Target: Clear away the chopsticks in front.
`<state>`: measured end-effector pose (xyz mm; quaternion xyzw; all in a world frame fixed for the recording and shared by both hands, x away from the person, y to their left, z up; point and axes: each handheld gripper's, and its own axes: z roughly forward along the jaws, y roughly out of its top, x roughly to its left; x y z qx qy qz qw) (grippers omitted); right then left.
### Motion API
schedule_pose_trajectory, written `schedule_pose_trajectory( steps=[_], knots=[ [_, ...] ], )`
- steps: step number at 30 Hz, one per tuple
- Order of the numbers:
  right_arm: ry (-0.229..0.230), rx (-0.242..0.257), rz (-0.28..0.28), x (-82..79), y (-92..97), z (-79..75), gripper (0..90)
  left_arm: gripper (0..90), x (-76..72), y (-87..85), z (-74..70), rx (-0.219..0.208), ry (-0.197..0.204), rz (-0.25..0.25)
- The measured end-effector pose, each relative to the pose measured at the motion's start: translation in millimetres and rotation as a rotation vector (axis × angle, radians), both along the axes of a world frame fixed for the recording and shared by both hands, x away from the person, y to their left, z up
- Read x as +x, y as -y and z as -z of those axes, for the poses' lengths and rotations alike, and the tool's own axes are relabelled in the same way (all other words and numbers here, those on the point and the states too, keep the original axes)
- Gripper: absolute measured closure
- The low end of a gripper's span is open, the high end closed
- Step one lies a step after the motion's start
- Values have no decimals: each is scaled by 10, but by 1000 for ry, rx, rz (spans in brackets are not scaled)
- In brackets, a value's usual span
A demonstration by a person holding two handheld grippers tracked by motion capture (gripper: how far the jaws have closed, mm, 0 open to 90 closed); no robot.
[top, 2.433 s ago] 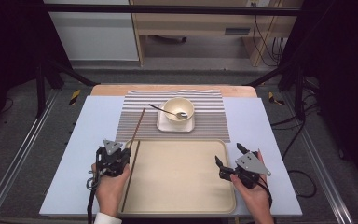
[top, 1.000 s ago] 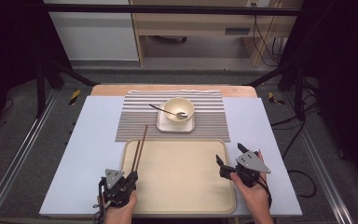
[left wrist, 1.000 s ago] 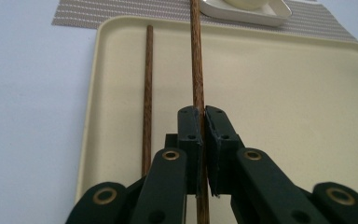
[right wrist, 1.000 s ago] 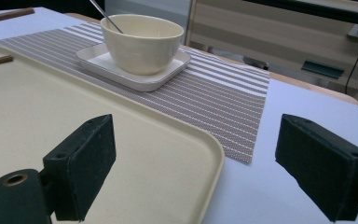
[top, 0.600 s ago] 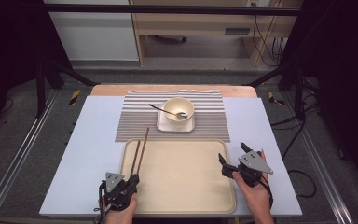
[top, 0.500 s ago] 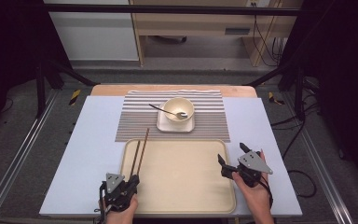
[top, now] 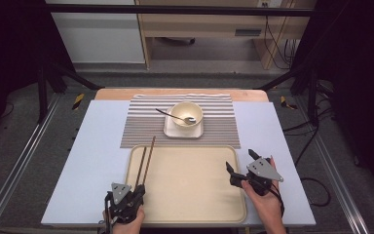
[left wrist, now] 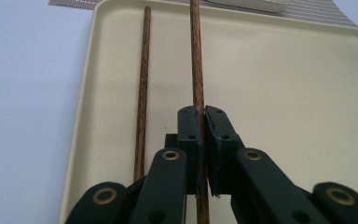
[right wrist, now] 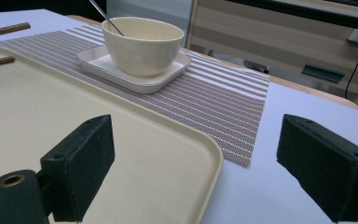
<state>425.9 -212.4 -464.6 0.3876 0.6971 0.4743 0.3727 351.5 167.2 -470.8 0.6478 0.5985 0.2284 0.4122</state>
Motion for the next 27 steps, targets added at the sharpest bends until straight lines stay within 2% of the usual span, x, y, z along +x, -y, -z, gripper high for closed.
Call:
schedule_pose_trajectory(
  steps=[9,27],
  knots=[
    [8,-2,-14,-1,-13,-1,113,853,-50,-26,-21,24,-1,-19],
    [-2,-4,-17,-1,-23,5,113,853,-98,-49,5,25,-23,-23]
  ],
)
